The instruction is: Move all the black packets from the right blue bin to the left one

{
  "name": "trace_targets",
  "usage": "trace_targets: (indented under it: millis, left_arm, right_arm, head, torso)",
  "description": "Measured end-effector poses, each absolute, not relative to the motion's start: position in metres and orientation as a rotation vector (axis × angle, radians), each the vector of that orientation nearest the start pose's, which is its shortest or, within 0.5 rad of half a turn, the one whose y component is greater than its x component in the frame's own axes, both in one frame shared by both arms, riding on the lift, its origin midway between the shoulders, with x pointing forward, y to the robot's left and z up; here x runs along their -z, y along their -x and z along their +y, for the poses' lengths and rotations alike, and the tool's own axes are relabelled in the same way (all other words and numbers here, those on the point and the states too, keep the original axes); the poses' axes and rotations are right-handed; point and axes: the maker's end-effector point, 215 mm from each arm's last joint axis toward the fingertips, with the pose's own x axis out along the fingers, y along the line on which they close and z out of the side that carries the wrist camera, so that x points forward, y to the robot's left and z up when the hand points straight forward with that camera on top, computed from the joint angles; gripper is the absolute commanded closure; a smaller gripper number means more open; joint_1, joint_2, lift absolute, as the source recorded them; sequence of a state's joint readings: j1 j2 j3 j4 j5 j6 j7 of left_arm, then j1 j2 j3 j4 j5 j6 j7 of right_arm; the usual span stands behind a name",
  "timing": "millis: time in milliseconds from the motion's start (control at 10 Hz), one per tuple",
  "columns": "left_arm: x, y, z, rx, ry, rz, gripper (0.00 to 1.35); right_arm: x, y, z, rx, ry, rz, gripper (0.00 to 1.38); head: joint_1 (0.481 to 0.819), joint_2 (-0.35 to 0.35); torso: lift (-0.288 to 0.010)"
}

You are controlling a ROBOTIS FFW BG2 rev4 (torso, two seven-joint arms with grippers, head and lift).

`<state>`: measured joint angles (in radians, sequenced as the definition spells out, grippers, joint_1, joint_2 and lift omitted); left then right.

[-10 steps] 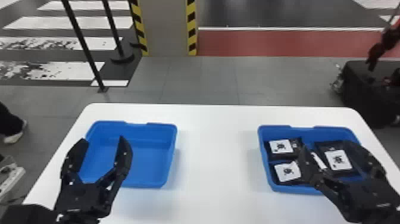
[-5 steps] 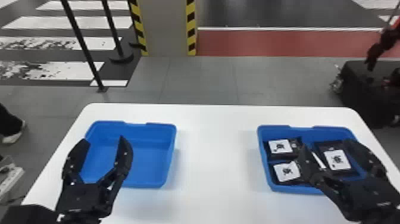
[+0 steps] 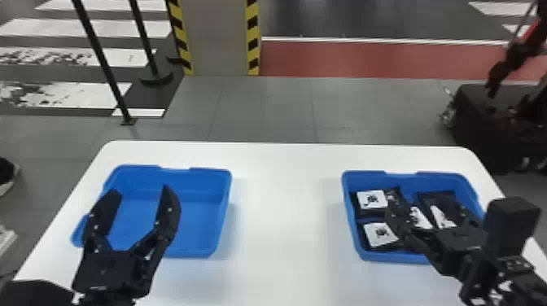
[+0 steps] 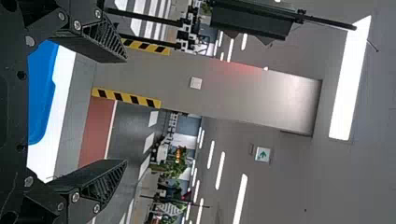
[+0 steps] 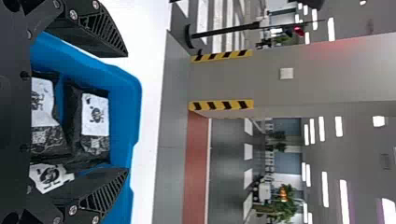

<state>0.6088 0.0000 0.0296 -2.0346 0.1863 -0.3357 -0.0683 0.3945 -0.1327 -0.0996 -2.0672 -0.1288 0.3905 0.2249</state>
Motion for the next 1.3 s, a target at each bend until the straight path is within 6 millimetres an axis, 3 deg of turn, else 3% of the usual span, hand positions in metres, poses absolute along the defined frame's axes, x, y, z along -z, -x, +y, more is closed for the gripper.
trace_targets:
  millis: [200, 400, 900, 1000, 1100, 1200, 1300]
  left_arm:
    - [0.287, -0.404, 0.244, 0.004, 0.152, -0.2, 0.27]
    - [0.288, -0.403, 0.243, 0.007, 0.15, -0.199, 0.27]
    - [0.292, -0.404, 0.241, 0.013, 0.149, -0.185, 0.27]
    - [0.294, -0.404, 0.241, 0.014, 0.15, -0.177, 0.27]
    - [0.296, -0.404, 0.24, 0.016, 0.15, -0.173, 0.27]
    - [0.296, -0.404, 0.241, 0.017, 0.149, -0.172, 0.27]
    - [0.296, -0.404, 0.241, 0.016, 0.149, -0.171, 0.27]
  right_arm:
    - [0.43, -0.468, -0.255, -0.176, -0.019, 0.421, 0.16]
    - [0.462, -0.46, -0.264, -0.139, -0.028, 0.515, 0.16]
    - [0.486, -0.482, -0.278, -0.105, -0.038, 0.586, 0.16]
    - [0.492, -0.484, -0.279, -0.101, -0.043, 0.605, 0.21]
    - [0.5, -0.484, -0.28, -0.099, -0.052, 0.63, 0.51]
    - [0.504, -0.486, -0.28, -0.101, -0.057, 0.643, 1.0]
    - [0.503, -0.488, -0.278, -0.111, -0.063, 0.644, 1.13]
  head:
    - [0.695, -0.014]
    - [0.695, -0.027]
    - [0.695, -0.047]
    - [0.695, -0.048]
    - [0.695, -0.05]
    - [0.695, -0.05]
    - [0.695, -0.046]
  torso:
    - [-0.11]
    - [-0.11]
    - [-0.11]
    - [-0.11]
    - [-0.11]
    - [-0.11]
    - [-0.11]
